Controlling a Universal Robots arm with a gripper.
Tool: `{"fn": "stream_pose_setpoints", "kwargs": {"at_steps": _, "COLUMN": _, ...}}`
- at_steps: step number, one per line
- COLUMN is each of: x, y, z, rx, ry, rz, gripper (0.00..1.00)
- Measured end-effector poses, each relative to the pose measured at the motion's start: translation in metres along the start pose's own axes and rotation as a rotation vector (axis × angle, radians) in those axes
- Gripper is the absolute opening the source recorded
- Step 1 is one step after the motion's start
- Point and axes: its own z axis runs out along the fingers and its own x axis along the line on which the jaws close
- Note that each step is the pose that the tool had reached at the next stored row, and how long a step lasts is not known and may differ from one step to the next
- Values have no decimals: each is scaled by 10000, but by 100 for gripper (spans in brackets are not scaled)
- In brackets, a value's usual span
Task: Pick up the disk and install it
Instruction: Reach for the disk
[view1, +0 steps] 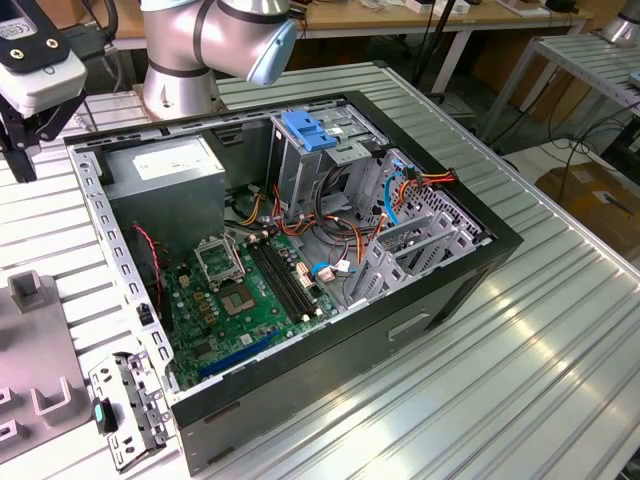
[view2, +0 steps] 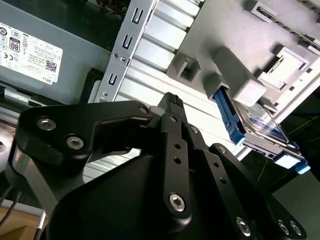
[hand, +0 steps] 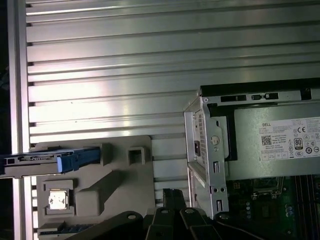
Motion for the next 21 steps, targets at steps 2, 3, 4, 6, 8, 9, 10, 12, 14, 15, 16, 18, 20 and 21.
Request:
{"fn": "stream_pose_setpoints", "kwargs": {"at_steps": 2, "x": 16, "y": -1, "z": 0, "rx": 0, "ry": 3, "rz": 0, "gripper": 11}}
{"fn": "stream_pose_setpoints", "kwargs": {"at_steps": 3, "x": 25, "y": -2, "z": 0, "rx": 1, "ry": 5, "rz": 0, "gripper": 11}}
{"fn": "stream_pose_setpoints", "kwargs": {"at_steps": 4, "x": 33, "y": -2, "z": 1, "rx": 1, "ry": 6, "rz": 0, "gripper": 11}}
{"fn": "stream_pose_setpoints", "kwargs": {"at_steps": 6, "x": 47, "y": -4, "z": 1, "rx": 1, "ry": 8, "rz": 0, "gripper": 11}}
{"fn": "stream_pose_setpoints", "kwargs": {"at_steps": 8, "x": 70, "y": -6, "z": 2, "rx": 1, "ry": 12, "rz": 0, "gripper": 11}}
{"fn": "stream_pose_setpoints", "kwargs": {"at_steps": 9, "x": 77, "y": -6, "z": 2, "rx": 2, "ry": 13, "rz": 0, "gripper": 11}}
{"fn": "stream_pose_setpoints", "kwargs": {"at_steps": 10, "x": 85, "y": -7, "z": 2, "rx": 1, "ry": 14, "rz": 0, "gripper": 11}}
{"fn": "stream_pose_setpoints", "kwargs": {"at_steps": 12, "x": 98, "y": -8, "z": 3, "rx": 1, "ry": 17, "rz": 0, "gripper": 11}}
{"fn": "stream_pose_setpoints", "kwargs": {"at_steps": 14, "x": 111, "y": -9, "z": 3, "rx": 2, "ry": 21, "rz": 1, "gripper": 11}}
{"fn": "stream_pose_setpoints", "kwargs": {"at_steps": 15, "x": 125, "y": -10, "z": 3, "rx": 2, "ry": 24, "rz": 1, "gripper": 11}}
{"fn": "stream_pose_setpoints", "kwargs": {"at_steps": 16, "x": 137, "y": -11, "z": 3, "rx": 2, "ry": 25, "rz": 1, "gripper": 11}}
{"fn": "stream_pose_setpoints", "kwargs": {"at_steps": 18, "x": 156, "y": -12, "z": 4, "rx": 2, "ry": 28, "rz": 1, "gripper": 11}}
{"fn": "stream_pose_setpoints", "kwargs": {"at_steps": 20, "x": 174, "y": -14, "z": 5, "rx": 2, "ry": 30, "rz": 1, "gripper": 11}}
{"fn": "stream_pose_setpoints", "kwargs": {"at_steps": 21, "x": 185, "y": -14, "z": 5, "rx": 3, "ry": 30, "rz": 1, "gripper": 11}}
